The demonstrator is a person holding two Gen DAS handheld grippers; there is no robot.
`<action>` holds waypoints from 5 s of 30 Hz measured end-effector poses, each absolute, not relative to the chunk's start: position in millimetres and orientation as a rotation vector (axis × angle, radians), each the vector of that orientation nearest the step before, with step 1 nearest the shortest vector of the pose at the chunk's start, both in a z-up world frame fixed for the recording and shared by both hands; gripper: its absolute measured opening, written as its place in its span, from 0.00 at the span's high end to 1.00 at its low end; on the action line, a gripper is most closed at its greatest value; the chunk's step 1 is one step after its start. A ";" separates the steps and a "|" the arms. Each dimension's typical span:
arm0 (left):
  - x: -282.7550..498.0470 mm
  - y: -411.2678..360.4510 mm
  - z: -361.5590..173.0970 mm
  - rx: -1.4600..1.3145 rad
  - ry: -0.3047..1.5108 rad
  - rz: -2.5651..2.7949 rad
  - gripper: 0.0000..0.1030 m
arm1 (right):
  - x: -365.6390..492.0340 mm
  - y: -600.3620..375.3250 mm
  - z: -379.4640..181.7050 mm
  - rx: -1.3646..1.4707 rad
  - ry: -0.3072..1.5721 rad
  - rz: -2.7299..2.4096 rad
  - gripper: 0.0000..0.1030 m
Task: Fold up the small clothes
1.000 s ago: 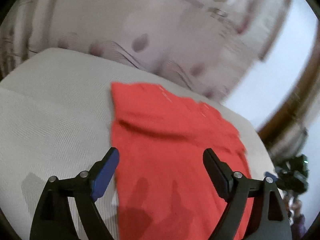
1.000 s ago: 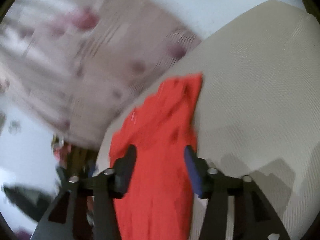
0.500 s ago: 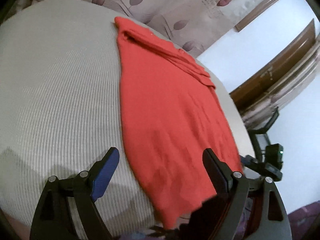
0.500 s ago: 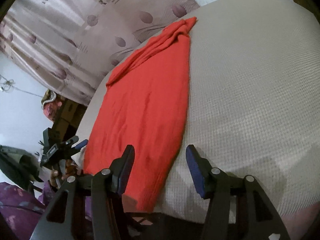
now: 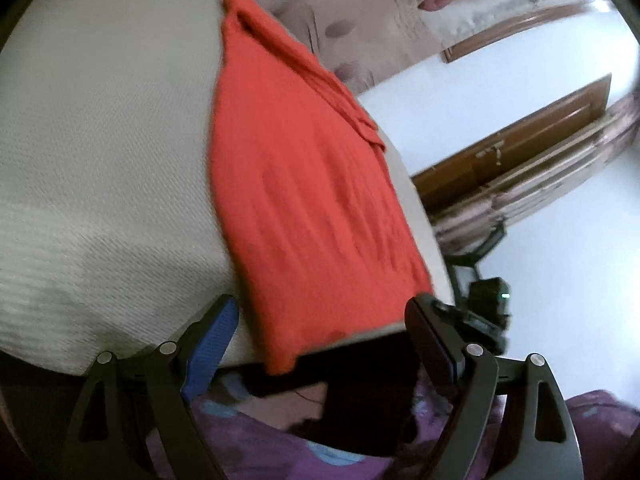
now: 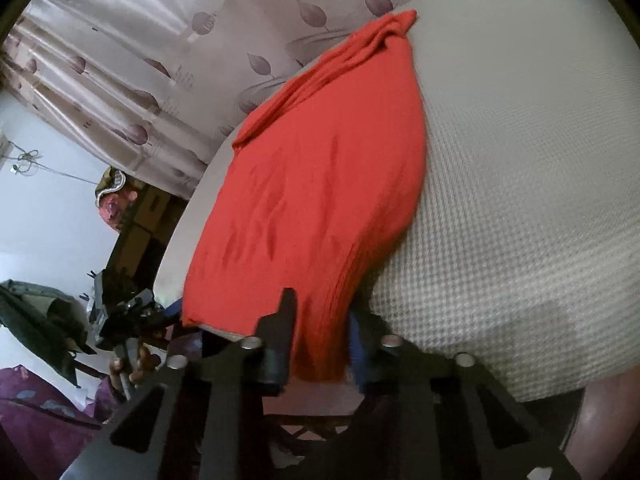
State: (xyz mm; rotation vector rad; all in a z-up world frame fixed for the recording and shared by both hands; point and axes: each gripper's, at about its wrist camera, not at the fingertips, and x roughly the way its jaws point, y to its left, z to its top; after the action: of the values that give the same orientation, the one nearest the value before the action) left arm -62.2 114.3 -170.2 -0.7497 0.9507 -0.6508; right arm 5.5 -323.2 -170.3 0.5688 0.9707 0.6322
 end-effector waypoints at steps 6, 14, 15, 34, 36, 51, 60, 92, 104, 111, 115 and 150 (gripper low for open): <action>-57.1 107.4 -176.4 -0.844 0.949 -0.663 0.18 | 10.0 -325.3 -176.9 0.653 0.957 0.663 0.89; -63.7 104.5 -173.9 -0.759 0.954 -0.626 0.84 | 14.0 -330.4 -180.5 0.720 0.954 0.675 0.85; -62.5 103.3 -176.1 -0.747 0.969 -0.613 0.95 | 15.4 -329.2 -180.2 0.713 0.960 0.670 0.87; -80.9 76.2 -122.3 -0.397 0.745 -0.483 0.95 | 14.7 -328.2 -156.0 0.767 0.908 0.682 0.92; -82.0 76.3 -122.6 -0.397 0.734 -0.484 0.95 | 12.3 -329.4 -158.1 0.777 0.903 0.675 0.92; -99.3 85.6 -113.8 -0.381 0.668 -0.515 0.95 | -0.4 -331.7 -143.3 0.792 0.839 0.721 0.92; -126.5 95.3 -104.0 -0.356 0.648 -0.534 0.95 | -23.2 -336.9 -131.2 0.813 0.808 0.754 0.92; -38.2 107.9 -152.5 -0.588 0.871 -0.667 0.78 | 29.1 -329.0 -175.9 0.771 1.001 0.702 0.74; -37.6 132.6 -156.6 -0.639 0.912 -0.562 0.55 | 26.8 -331.0 -175.2 0.780 0.979 0.710 0.86; -48.2 125.8 -148.0 -0.651 0.925 -0.629 0.16 | 29.1 -320.6 -180.7 0.795 1.003 0.782 0.66; -38.9 112.0 -146.8 -0.649 0.939 -0.688 0.02 | 33.1 -315.2 -181.6 0.805 1.002 0.798 0.64; -52.9 124.0 -75.8 -0.653 0.610 -0.677 0.89 | 40.9 -334.9 -137.0 0.895 0.868 0.849 0.91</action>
State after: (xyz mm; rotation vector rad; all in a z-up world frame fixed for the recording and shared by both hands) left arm -52.9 124.0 -75.8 -0.6534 0.6096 -0.6766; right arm 40.9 -334.9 -137.0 0.8947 0.8677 0.8486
